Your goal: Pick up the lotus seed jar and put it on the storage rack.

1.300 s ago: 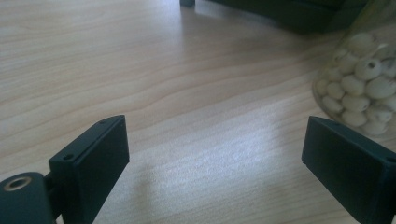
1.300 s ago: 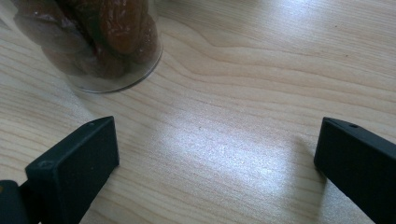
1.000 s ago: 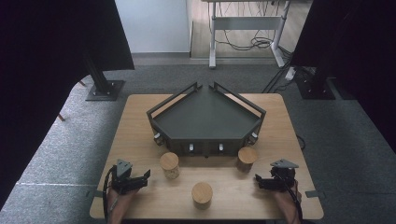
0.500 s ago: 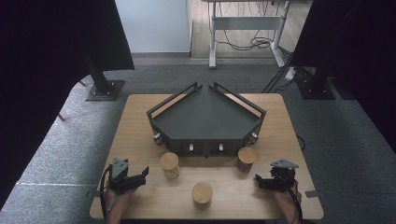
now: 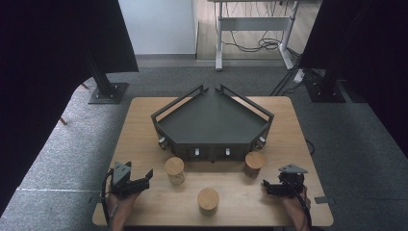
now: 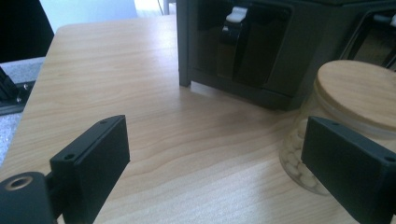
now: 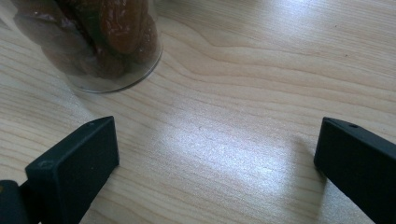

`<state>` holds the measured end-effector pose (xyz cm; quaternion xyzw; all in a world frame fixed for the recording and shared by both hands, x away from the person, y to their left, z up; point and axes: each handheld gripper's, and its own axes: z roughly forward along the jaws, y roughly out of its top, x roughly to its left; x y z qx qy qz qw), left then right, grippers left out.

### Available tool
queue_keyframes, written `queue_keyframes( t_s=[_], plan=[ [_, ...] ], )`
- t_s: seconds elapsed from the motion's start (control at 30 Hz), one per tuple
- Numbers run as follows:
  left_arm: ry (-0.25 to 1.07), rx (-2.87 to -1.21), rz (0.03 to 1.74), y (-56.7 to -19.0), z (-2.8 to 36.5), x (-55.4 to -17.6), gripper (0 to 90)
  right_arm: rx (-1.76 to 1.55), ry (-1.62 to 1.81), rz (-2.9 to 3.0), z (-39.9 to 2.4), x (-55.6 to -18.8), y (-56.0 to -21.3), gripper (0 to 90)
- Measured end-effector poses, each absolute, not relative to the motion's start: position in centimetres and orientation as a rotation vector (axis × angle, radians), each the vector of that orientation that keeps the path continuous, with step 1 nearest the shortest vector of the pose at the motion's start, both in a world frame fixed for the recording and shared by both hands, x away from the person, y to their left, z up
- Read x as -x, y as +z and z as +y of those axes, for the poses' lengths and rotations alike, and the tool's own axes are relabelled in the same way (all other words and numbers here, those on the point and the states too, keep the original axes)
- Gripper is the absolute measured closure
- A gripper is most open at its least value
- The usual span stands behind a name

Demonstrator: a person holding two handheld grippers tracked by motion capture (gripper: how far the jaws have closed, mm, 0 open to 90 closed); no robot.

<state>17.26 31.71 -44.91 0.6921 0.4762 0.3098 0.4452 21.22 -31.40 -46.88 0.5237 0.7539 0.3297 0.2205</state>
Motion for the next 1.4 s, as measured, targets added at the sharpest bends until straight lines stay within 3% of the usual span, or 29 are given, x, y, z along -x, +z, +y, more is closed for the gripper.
queue_keyframes(
  t_s=[1.4],
  plan=[
    [0.743, -1.649, 1.058, -44.03, 30.88, -16.86, 7.3, -1.452, 0.91, 2.08, -31.31, -21.18, -46.89, 0.0]
  ],
)
